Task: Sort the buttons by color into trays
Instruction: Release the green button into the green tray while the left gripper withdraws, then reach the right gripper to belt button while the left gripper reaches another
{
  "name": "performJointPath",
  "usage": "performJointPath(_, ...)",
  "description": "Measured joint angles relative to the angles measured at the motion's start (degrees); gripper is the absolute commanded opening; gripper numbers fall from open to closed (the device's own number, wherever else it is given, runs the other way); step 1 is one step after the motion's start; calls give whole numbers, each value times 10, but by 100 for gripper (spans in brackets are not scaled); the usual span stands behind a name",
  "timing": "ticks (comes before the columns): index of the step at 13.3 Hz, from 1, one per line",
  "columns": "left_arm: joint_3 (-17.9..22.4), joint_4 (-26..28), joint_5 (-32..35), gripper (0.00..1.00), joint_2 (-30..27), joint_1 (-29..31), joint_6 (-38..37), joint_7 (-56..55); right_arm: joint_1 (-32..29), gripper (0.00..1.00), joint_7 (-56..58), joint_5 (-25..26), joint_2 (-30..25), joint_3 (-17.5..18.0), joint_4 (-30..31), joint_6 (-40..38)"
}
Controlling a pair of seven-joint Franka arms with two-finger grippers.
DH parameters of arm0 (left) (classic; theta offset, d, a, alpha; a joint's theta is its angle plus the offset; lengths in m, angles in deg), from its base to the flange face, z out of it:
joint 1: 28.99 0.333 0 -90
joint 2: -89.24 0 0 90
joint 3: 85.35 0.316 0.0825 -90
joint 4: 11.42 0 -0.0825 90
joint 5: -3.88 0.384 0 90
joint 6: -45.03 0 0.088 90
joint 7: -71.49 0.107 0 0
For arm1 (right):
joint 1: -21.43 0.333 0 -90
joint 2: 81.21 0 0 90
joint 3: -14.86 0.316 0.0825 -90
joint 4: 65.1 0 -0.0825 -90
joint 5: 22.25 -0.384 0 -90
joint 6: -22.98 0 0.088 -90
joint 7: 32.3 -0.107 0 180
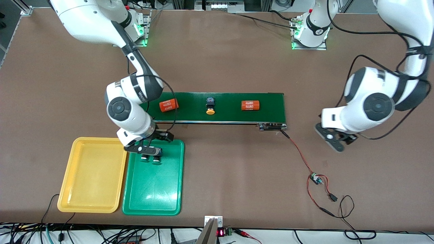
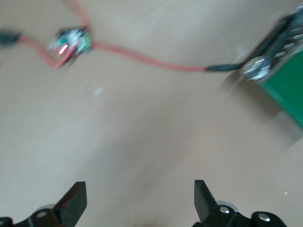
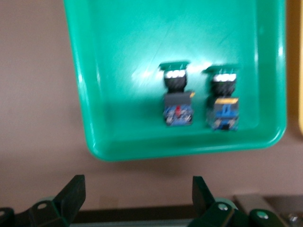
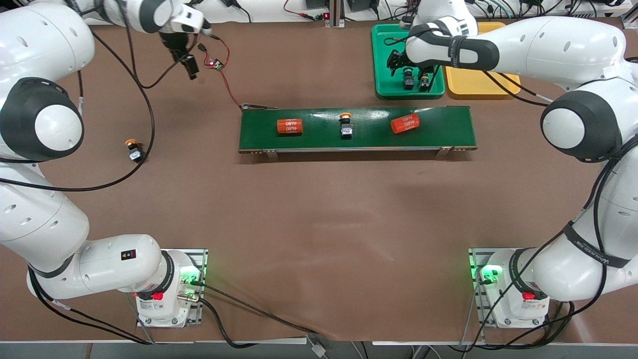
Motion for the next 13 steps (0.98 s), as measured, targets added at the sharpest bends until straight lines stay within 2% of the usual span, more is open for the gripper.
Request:
performJointPath(3,90,2,-65,100,-13,-16,-2,-39,12,100,-13,0,-30,12,50,-6)
performJointPath(5,132,16,-81,100,-25,-20,-4,-107,12,100,-33,0,-52,28,83,-8)
performJointPath(8,171,46,-83,100,-48,-22,-4,-226,12,100,-49,0,-79,50,117,-8)
performJointPath(13,224,101,-84,100,-102,-22,-5,-270,12,100,-87,0,-101,75,144,-8)
